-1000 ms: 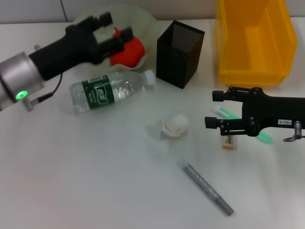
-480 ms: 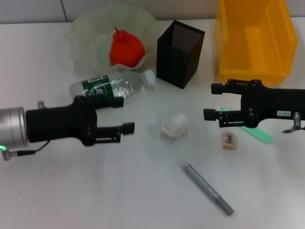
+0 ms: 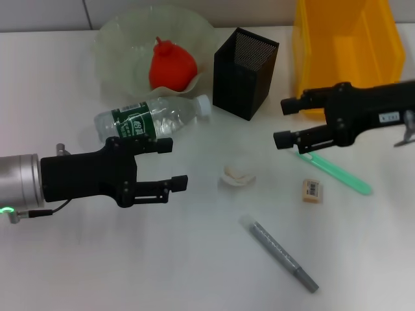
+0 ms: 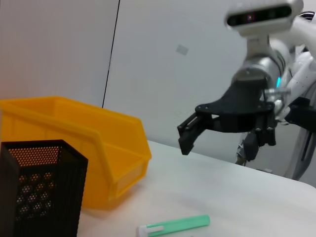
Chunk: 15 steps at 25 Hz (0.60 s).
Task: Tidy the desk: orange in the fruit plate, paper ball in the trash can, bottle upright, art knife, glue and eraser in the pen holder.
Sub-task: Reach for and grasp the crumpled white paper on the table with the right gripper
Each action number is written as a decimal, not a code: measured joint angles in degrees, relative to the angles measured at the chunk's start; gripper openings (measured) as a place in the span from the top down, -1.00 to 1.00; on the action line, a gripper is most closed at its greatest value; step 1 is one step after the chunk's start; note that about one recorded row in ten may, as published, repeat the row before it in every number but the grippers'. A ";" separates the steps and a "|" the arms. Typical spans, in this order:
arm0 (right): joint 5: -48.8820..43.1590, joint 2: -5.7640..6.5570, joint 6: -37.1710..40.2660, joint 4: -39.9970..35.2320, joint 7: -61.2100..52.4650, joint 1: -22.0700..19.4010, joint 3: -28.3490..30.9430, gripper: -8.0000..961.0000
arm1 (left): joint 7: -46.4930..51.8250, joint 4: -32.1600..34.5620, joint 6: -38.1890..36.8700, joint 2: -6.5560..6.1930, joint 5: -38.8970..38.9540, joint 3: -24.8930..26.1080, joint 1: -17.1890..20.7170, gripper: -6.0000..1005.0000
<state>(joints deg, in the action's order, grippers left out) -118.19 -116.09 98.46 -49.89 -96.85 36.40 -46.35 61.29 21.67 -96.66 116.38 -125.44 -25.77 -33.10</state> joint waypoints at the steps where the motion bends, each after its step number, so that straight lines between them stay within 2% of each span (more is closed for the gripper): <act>1: -1.38 0.06 0.15 -2.08 -2.31 0.77 -1.46 -0.74 | -0.47 0.04 0.31 0.31 0.03 -0.09 -0.12 -0.60; 5: -7.95 0.19 0.39 -8.79 -11.75 4.98 -7.54 -0.74 | -0.49 0.07 0.44 0.45 0.04 -0.20 -0.27 -0.60; 7: -10.64 0.34 0.39 -9.81 -14.41 7.24 -9.66 -0.74 | -0.50 0.13 0.47 0.55 0.05 -0.25 -0.31 -0.60; 10: -14.09 0.27 -0.12 -8.94 -15.98 11.02 -12.26 -0.74 | -0.51 0.38 0.54 0.62 0.04 -0.26 -0.18 -0.60; 15: -19.67 -1.33 -5.15 -3.92 -15.14 15.48 -17.03 -0.74 | -0.60 0.64 0.96 0.61 -0.31 -0.36 0.01 -0.60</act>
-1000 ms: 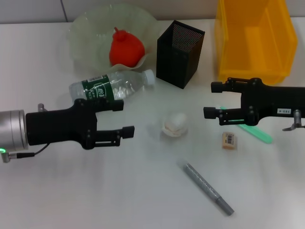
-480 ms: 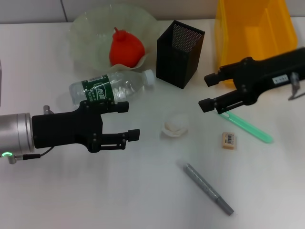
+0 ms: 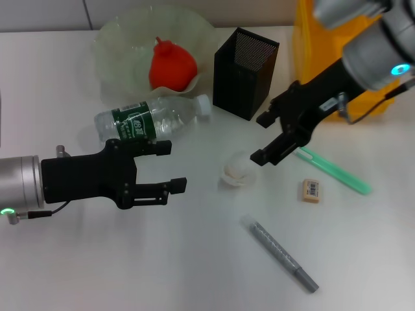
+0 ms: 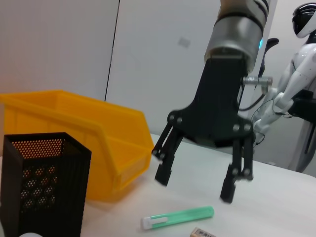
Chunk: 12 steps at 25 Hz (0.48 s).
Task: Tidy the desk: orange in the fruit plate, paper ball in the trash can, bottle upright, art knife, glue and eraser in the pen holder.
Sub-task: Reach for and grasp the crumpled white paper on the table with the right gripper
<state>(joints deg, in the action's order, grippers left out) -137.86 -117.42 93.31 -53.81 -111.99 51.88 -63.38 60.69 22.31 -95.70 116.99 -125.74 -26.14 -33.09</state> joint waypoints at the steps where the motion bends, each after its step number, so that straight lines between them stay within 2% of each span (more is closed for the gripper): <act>1: -0.74 -0.36 -1.45 0.46 0.21 0.25 -1.22 -0.74 | -0.01 0.01 0.20 -0.08 -0.14 -0.02 0.10 -0.60; 5: -1.65 -1.38 -5.73 1.31 0.39 0.37 -5.97 -0.74 | -0.24 0.02 1.11 -0.11 -0.18 -0.05 0.27 -0.60; 12: -1.32 -1.98 -11.27 2.46 0.40 -0.42 -12.97 -0.74 | -0.67 0.02 2.39 0.20 -0.21 -0.05 0.24 -0.60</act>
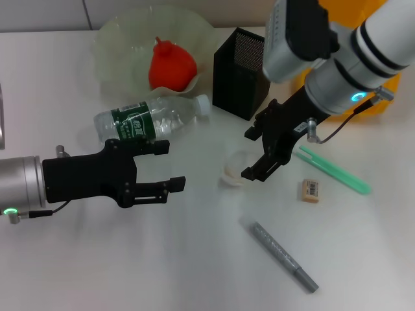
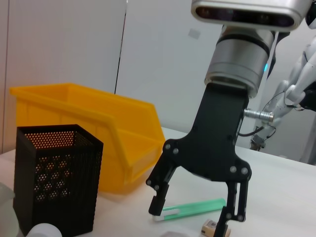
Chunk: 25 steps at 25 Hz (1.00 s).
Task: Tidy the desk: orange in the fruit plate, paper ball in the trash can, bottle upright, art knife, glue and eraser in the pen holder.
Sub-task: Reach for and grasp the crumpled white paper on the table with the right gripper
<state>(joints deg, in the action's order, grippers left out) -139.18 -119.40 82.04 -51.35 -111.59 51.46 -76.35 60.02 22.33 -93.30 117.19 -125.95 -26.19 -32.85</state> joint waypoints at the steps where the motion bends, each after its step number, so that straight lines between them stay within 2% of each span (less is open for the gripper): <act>1: 0.08 -0.02 -0.73 0.34 0.00 -0.06 -0.54 -0.74 | 0.00 0.00 0.12 0.03 0.00 0.00 0.01 -0.60; 12: 2.16 -0.14 -6.89 4.57 1.11 -0.01 -5.61 -0.66 | 0.01 0.00 1.04 0.41 0.00 0.00 -0.27 -0.60; 25: 3.76 -0.21 -9.76 6.92 1.47 0.45 -7.44 -0.52 | -0.54 -0.01 2.29 0.58 0.01 0.00 -0.80 -0.60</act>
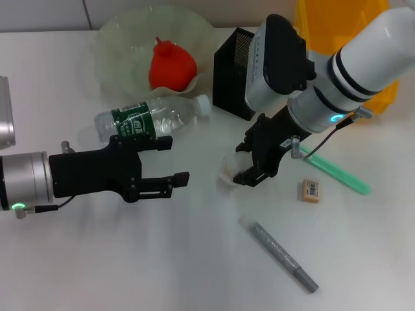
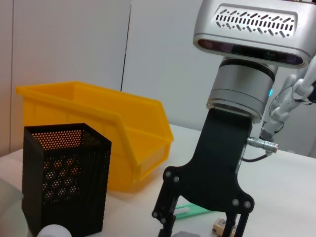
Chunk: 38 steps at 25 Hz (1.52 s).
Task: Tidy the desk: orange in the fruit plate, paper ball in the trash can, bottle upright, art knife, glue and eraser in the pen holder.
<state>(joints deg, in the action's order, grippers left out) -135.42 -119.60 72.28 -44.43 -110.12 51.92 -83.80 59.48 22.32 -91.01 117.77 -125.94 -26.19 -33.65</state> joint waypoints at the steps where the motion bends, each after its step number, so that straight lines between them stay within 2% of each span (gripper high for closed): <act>1: 0.02 -0.01 -0.01 0.05 -0.01 0.04 0.00 -0.51 | 0.00 0.00 0.12 0.00 0.00 -0.01 -0.03 -0.60; 3: 0.02 -0.01 0.20 -0.29 -0.11 0.05 0.14 -0.49 | -0.01 0.00 0.27 0.00 0.00 -0.06 -0.09 -0.60; 8: -0.08 0.30 4.05 -5.35 -2.81 -0.71 1.98 -0.02 | -0.03 0.00 0.34 0.00 0.00 -0.09 -0.16 -0.60; 12: -1.50 0.56 11.72 -13.93 -6.48 -1.51 8.30 0.01 | -0.05 0.00 0.48 0.00 0.00 -0.17 -0.31 -0.60; 14: -2.33 1.08 20.83 -24.77 -11.67 -1.82 16.03 0.01 | -0.07 0.00 0.81 0.08 0.00 -0.18 -0.33 -0.60; 15: -2.34 1.25 22.69 -27.37 -12.85 -1.91 17.71 0.00 | -0.06 0.00 0.84 0.10 0.00 -0.18 -0.33 -0.60; 21: -4.35 2.30 24.94 -37.18 -18.84 -2.82 24.82 -0.03 | -0.07 0.00 0.97 0.17 0.00 -0.17 -0.45 -0.59; 22: -6.80 2.50 23.50 -38.95 -20.61 -2.94 28.21 -0.03 | -0.07 0.00 1.04 0.17 0.00 -0.17 -0.54 -0.59; 26: -10.20 2.94 20.01 -39.03 -22.59 -3.15 32.72 -0.05 | -0.07 -0.32 1.66 0.22 0.00 -0.18 -0.83 -0.59; 30: -13.77 3.75 11.20 -34.77 -24.63 -4.29 37.00 -0.07 | -0.07 -0.45 2.22 0.30 0.01 -0.60 -1.05 -0.59; 38: -14.09 5.26 0.02 -22.74 -24.64 -4.47 37.19 -0.12 | 0.07 -0.58 3.08 0.35 0.01 -0.88 -1.63 -0.59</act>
<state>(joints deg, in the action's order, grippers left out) -149.51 -114.35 72.31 -67.17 -134.77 47.45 -46.60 59.55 21.74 -87.93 118.13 -125.93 -27.08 -35.29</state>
